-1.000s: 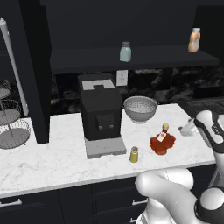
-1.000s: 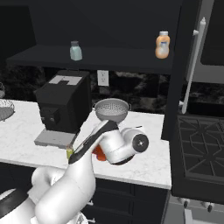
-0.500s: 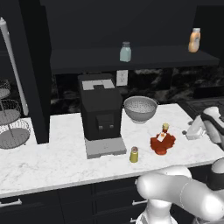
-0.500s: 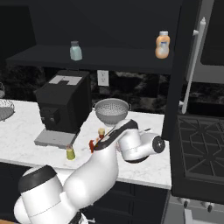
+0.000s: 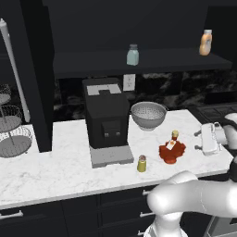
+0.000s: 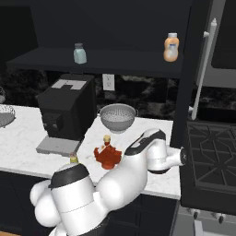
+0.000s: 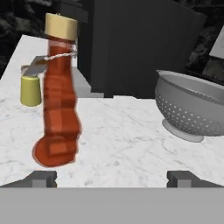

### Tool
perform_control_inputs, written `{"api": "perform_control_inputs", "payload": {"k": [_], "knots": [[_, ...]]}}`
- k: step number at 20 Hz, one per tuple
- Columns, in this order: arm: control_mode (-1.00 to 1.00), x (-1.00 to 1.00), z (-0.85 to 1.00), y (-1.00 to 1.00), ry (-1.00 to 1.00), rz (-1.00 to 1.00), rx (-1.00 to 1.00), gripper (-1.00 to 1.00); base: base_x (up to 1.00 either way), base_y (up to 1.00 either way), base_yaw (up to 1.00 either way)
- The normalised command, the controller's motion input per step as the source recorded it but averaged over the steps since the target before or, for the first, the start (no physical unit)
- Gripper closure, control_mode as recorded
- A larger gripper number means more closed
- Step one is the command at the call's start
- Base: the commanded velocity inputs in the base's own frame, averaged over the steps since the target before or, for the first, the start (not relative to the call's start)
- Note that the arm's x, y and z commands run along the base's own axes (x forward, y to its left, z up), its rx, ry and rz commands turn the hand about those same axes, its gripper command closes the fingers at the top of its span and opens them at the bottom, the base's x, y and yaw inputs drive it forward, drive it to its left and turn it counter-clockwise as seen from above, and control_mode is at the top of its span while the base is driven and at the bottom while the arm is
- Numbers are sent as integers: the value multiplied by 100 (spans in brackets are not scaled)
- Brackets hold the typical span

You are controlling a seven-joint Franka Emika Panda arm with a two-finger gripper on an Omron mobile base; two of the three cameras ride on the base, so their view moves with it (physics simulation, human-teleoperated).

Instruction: Put the shaker and condiment bottle from the counter next to their counterparts in the cabinet.

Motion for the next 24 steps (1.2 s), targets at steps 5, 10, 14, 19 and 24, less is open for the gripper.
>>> {"api": "perform_control_inputs", "payload": {"k": [5,10,14,19,24], "knots": [[-100,3,0,10,0,0,0,-100,0,0,0],[-100,1,-10,38,-5,0,0,-100,0,0,0],[-100,4,-12,40,-1,0,0,-100,0,0,0],[-100,5,-4,19,-1,0,0,-100,0,0,0],[-100,0,-4,1,0,0,-1,-100,0,0,0]]}}
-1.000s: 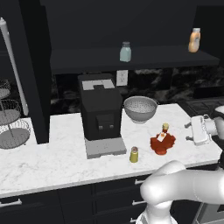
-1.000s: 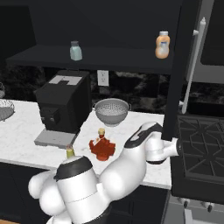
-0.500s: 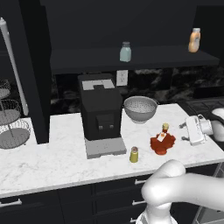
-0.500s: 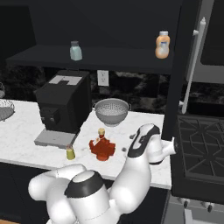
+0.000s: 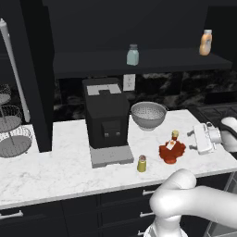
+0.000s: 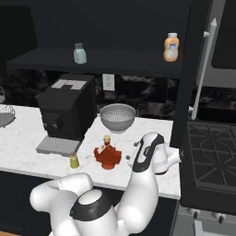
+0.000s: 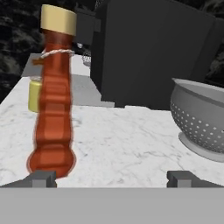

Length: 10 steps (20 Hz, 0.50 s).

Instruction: Put the shaker and condiment bottle from the counter next to their counterparts in the cabinet.

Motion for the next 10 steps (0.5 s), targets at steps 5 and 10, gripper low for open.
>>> {"api": "perform_control_inputs", "payload": {"k": [5,10], "knots": [[-100,-1,-4,9,0,0,-2,-100,0,0,0],[-100,0,-7,12,0,0,-1,-100,0,0,0]]}}
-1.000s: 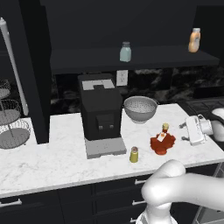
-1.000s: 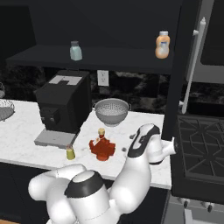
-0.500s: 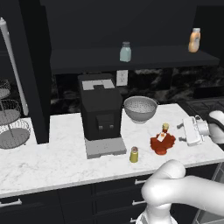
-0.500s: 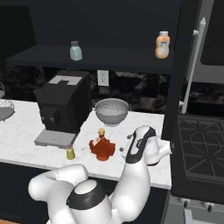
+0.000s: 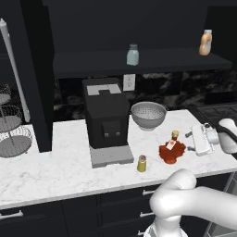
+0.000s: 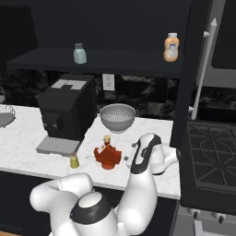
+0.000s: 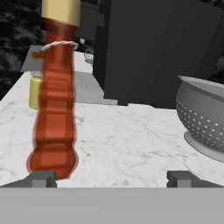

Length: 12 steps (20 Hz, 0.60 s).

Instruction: Put the shaker and condiment bottle from the counter next to their counterparts in the cabinet.

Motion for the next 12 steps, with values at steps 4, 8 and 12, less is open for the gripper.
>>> {"api": "perform_control_inputs", "payload": {"k": [4,8,12], "knots": [[-100,0,-1,3,0,0,0,-100,0,0,0],[-100,0,0,0,0,0,0,-100,0,0,0],[-100,-23,-2,27,-3,0,0,-100,0,0,0]]}}
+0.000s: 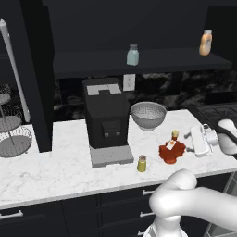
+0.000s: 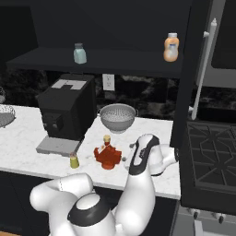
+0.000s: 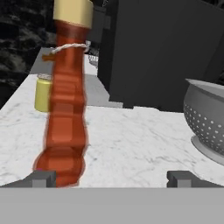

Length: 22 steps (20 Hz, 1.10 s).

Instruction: Put the shaker and condiment bottle from the counter next to their counterparts in the cabinet.

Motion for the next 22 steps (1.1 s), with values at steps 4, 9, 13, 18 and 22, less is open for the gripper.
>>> {"api": "perform_control_inputs", "payload": {"k": [4,9,13,18,22], "knots": [[-100,-19,-13,29,-1,7,0,-100,0,0,0],[-100,-1,-3,7,0,3,0,-100,0,0,0],[-100,0,0,0,0,0,0,-100,0,0,0],[-100,-31,-10,7,-5,0,0,-100,0,0,0],[-100,-26,-8,4,-1,0,0,-100,0,0,0]]}}
